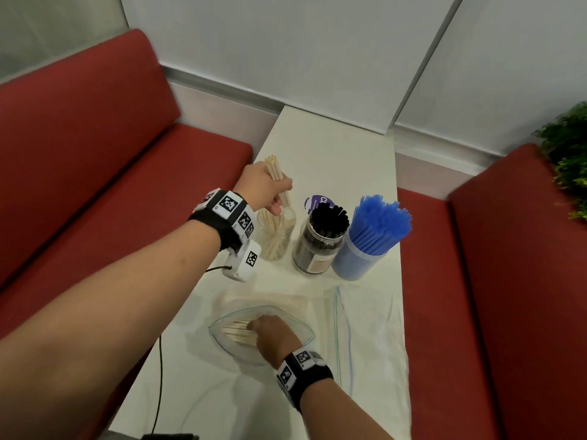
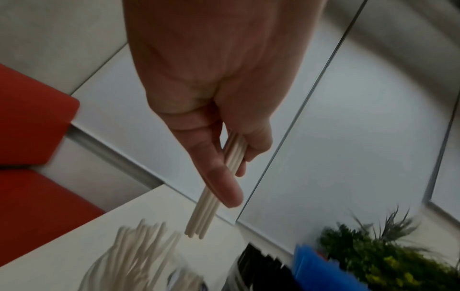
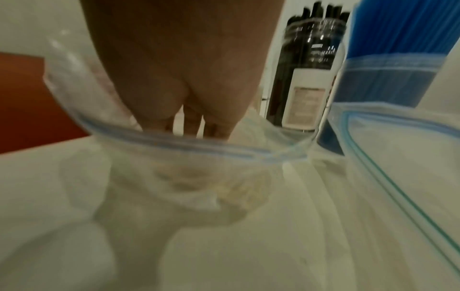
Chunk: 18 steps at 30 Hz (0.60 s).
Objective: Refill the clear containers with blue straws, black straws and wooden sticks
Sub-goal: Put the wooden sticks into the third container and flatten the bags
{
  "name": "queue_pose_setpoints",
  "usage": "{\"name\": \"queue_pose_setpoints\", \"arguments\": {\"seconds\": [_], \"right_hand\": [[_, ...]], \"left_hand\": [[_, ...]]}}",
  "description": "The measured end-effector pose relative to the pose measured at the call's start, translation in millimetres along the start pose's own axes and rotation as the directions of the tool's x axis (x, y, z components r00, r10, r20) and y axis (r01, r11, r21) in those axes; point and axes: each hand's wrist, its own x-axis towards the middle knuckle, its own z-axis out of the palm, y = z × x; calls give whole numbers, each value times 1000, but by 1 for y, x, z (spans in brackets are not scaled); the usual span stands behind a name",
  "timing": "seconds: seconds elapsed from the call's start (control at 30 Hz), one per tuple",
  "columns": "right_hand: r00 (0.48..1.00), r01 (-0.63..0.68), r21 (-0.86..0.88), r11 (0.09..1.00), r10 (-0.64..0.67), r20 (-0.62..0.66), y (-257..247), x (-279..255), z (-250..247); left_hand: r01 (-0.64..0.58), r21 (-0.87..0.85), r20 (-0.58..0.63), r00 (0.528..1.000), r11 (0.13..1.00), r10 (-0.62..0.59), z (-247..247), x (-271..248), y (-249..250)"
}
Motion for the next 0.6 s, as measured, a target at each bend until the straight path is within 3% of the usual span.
{"name": "queue_pose_setpoints", "arguments": {"seconds": [0.17, 0.33, 0.6], "right_hand": [[998, -11, -129, 992, 3, -66, 11, 2, 26], [997, -52, -177, 983, 41, -67, 7, 9, 27], [992, -98, -201, 975, 79, -99, 5, 9, 21]], "left_hand": [[78, 154, 16, 997, 985, -82, 16, 17, -37], [176, 163, 23, 983, 971, -182, 22, 19, -73], [186, 108, 61, 979, 977, -193, 12, 6, -59]]}}
